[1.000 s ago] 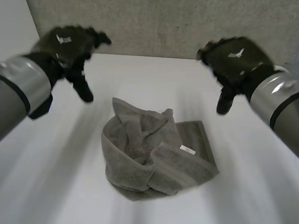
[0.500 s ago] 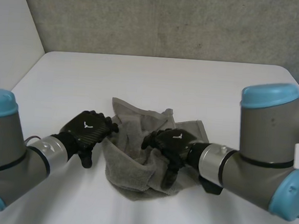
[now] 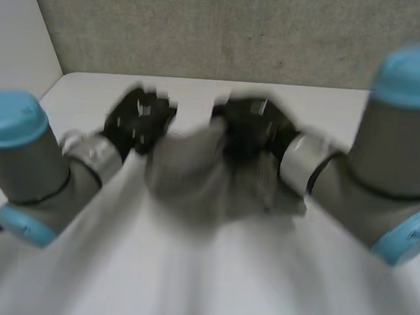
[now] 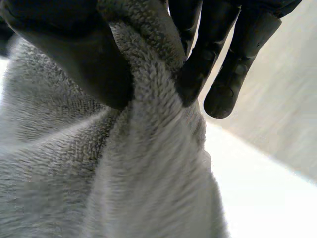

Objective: Fold the towel.

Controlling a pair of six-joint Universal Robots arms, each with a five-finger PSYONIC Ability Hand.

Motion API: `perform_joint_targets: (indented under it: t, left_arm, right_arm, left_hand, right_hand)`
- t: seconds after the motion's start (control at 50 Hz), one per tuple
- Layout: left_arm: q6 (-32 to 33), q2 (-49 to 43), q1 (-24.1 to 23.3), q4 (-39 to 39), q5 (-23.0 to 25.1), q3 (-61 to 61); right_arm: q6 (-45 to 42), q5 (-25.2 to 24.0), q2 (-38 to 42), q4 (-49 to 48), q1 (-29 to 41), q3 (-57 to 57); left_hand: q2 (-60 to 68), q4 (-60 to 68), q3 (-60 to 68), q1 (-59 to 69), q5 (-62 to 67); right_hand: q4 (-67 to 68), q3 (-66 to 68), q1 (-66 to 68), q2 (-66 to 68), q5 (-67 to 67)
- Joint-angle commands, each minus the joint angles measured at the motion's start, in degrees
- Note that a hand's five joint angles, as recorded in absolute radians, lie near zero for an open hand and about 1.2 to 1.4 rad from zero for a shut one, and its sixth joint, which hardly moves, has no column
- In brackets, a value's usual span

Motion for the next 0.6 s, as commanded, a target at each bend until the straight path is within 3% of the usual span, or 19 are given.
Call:
perform_joint_targets:
  t: [0.02,0.06,0.12,0.28,0.46,0.6]
  left_arm:
    - [-9.05,6.54,-4.52,7.09,-13.05,12.70]
    - [-12.64,8.21,-5.75,10.50,-18.65,15.41]
    - [-13.10,8.48,-6.36,11.22,-19.64,15.52]
    - [-12.83,7.60,-9.27,8.15,-19.11,3.50]
    - [-12.83,6.02,-9.18,6.39,-15.69,-14.17]
    - [-12.75,7.06,-9.09,4.28,-14.28,-18.85]
  right_arm:
    - [-1.77,12.48,-10.70,-19.17,-1.96,-6.14]
    - [-3.26,12.50,-12.20,-22.43,-1.87,-5.00]
    - [-7.56,11.01,-13.10,-23.09,-1.78,-2.19]
    - [-19.51,6.79,-8.28,-12.20,-0.82,6.06]
    - [-31.03,7.05,-2.29,-5.68,-1.34,18.19]
    - [-35.97,7.57,-2.29,3.11,-1.61,21.02]
  left_hand:
    - [10.42,10.43,10.43,12.42,11.36]
    - [10.42,10.43,10.43,12.42,11.36]
    - [10.42,10.43,10.43,12.42,11.36]
    - [10.42,10.43,10.43,12.42,11.36]
    - [10.42,10.43,10.43,12.42,11.36]
    - [10.42,10.43,10.43,12.42,11.36]
  right_hand:
    - [3.57,3.90,4.40,6.51,4.89]
    - [3.57,3.90,4.40,6.51,4.89]
    - [3.57,3.90,4.40,6.51,4.89]
    - [3.57,3.90,4.40,6.51,4.89]
    - [3.57,3.90,4.40,6.51,4.89]
    - [3.57,3.90,4.40,6.51,4.89]
